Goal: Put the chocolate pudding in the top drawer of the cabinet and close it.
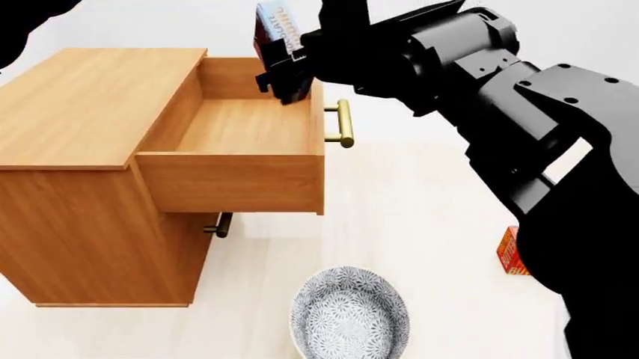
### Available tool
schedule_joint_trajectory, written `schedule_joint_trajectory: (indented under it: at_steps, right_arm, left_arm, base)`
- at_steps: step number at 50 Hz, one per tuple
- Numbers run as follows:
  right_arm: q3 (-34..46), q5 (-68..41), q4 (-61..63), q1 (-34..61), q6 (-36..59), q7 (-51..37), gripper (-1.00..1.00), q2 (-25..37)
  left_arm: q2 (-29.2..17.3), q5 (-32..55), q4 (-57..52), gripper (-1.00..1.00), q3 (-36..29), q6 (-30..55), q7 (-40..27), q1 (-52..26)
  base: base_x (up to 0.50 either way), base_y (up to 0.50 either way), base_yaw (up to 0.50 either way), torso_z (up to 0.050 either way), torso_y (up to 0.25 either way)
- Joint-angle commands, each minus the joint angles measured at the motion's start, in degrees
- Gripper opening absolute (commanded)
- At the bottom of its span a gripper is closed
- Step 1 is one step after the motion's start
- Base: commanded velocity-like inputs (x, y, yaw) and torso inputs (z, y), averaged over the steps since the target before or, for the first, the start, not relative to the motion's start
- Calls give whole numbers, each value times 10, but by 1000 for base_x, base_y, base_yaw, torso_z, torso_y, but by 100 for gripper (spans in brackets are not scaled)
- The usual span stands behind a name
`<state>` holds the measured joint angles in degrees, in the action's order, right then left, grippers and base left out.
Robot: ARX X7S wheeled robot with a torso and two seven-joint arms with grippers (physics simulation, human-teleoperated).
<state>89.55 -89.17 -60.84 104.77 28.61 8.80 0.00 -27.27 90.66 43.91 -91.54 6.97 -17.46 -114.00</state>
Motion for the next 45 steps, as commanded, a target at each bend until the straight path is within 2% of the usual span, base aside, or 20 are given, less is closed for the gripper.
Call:
schedule_joint_trajectory:
  at_steps: [1, 43, 44, 45]
  right_arm:
    - [4, 1, 22, -10, 0, -7, -100, 0]
    - [1, 23, 33, -64, 9, -22, -100, 0]
    - [1, 23, 33, -65, 8, -22, -100, 0]
    - [1, 23, 33, -67, 8, -22, -100, 0]
  left_arm:
    - [0, -1, 0, 100, 2, 4, -4, 0]
    - [1, -4, 2, 100, 7, 23, -14, -2]
    - [-12, -6, -12, 100, 6, 20, -12, 0]
    - [-47, -10, -44, 100, 6, 14, -10, 6]
  base:
    - [0, 0, 0, 0, 0]
    - [0, 0, 0, 0, 0]
    - [0, 0, 0, 0, 0]
    - [0, 0, 0, 0, 0]
